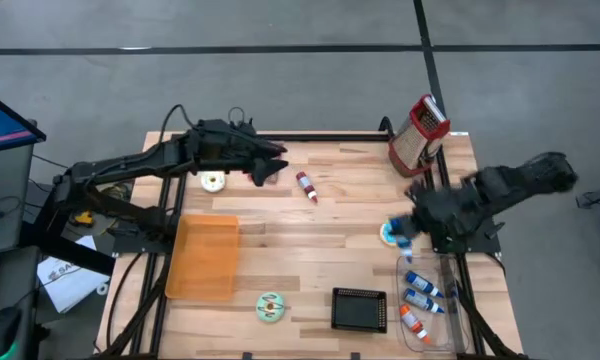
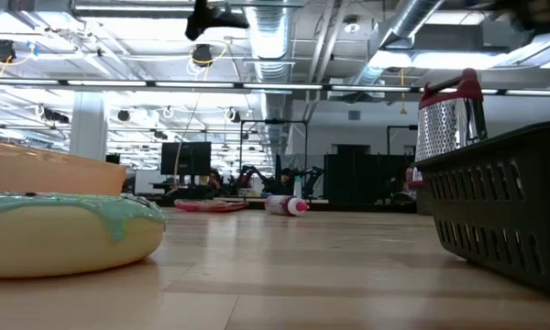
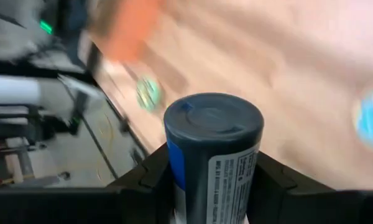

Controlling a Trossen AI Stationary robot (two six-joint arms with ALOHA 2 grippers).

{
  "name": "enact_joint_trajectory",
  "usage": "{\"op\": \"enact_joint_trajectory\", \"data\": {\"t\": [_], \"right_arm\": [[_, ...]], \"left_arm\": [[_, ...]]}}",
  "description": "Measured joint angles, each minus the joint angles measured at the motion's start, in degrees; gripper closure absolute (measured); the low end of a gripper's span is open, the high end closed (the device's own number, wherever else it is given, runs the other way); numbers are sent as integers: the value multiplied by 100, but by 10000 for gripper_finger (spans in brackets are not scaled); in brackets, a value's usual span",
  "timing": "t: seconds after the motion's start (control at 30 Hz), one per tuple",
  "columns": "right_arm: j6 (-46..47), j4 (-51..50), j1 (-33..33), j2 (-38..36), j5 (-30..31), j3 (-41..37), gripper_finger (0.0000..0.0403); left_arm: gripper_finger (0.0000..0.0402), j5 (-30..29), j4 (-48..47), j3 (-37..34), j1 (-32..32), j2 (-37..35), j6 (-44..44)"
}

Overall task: Pick & Place Food Item
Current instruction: Put the blue food coloring bottle into the transparent bin

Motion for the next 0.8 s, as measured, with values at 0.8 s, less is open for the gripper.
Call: {"op": "enact_joint_trajectory", "data": {"t": [0.8], "right_arm": [[4464,1000,4069,2781,-615,-1048,264]], "left_arm": [[121,-183,527,-601,-21,-308,-320]]}}
